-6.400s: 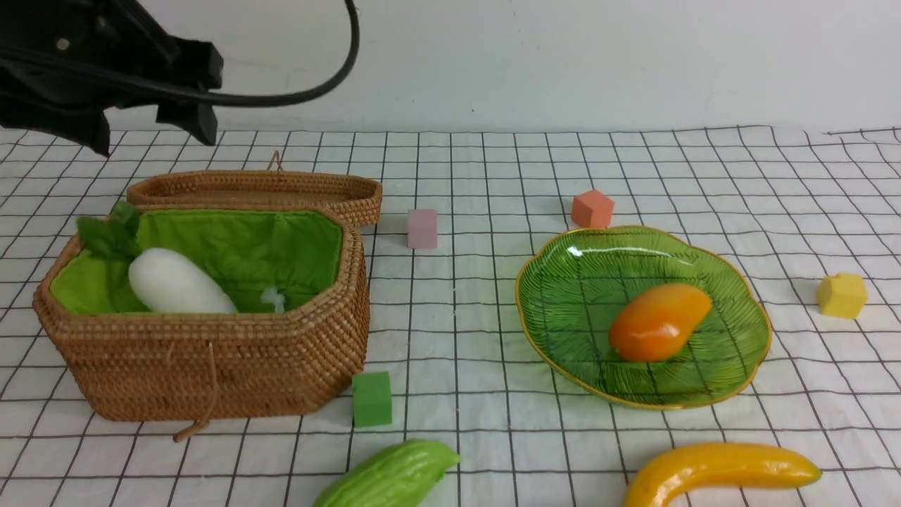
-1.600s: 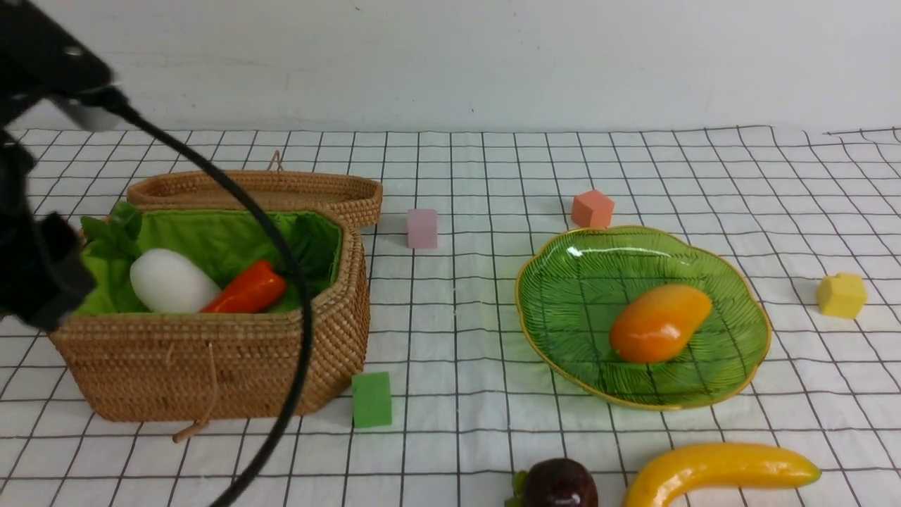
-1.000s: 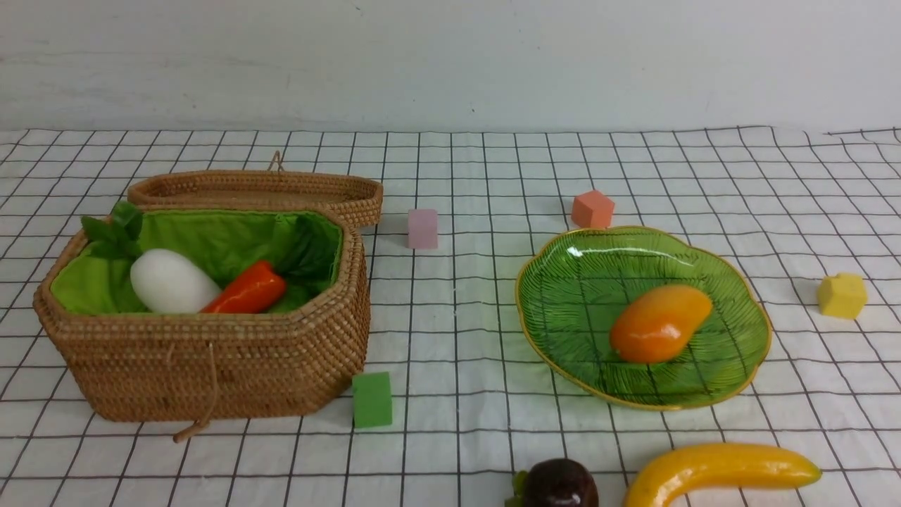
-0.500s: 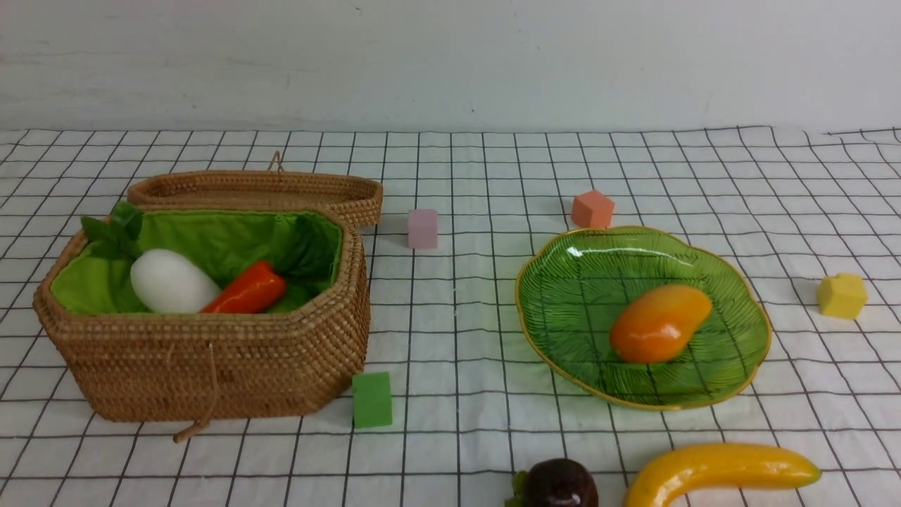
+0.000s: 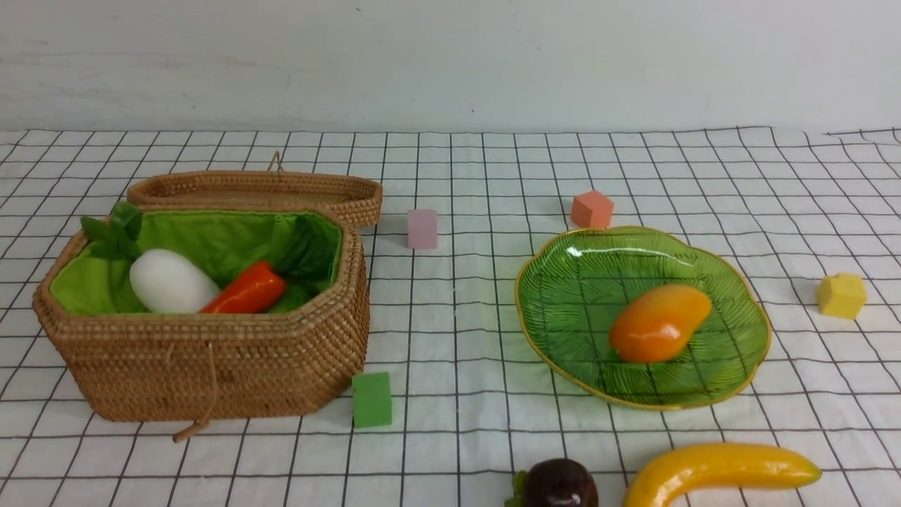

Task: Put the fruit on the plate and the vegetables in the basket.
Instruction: Use the right arm to grab a banana and put it into the right plate

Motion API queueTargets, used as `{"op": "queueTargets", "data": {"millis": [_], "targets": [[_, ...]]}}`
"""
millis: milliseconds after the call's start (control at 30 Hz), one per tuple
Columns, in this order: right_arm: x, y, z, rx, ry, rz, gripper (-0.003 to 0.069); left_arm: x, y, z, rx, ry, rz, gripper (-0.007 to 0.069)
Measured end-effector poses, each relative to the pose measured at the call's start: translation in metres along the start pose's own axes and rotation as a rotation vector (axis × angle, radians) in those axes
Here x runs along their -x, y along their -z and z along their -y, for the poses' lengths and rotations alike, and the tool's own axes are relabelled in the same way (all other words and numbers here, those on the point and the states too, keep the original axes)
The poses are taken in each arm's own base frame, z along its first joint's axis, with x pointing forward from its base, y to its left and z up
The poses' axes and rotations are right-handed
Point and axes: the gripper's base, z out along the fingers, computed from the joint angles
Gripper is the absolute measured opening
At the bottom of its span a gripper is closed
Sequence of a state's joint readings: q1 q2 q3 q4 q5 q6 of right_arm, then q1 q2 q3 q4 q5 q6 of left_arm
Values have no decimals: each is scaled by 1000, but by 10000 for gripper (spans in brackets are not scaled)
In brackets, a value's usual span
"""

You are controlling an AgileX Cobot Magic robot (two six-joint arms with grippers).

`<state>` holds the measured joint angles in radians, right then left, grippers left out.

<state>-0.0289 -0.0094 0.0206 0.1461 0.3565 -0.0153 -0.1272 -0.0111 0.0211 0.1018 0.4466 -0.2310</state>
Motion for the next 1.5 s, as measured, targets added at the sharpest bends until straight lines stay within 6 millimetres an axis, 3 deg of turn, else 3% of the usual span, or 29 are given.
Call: {"op": "queueTargets", "data": {"millis": [600, 833, 1500], "targets": [[0, 0, 0, 0, 0, 0, 245, 1, 0, -5, 100, 63, 24, 1], [0, 0, 0, 0, 0, 0, 245, 2, -1, -2, 71, 183, 47, 6], [0, 0, 0, 0, 0, 0, 245, 1, 0, -6, 135, 42, 41, 17]]}}
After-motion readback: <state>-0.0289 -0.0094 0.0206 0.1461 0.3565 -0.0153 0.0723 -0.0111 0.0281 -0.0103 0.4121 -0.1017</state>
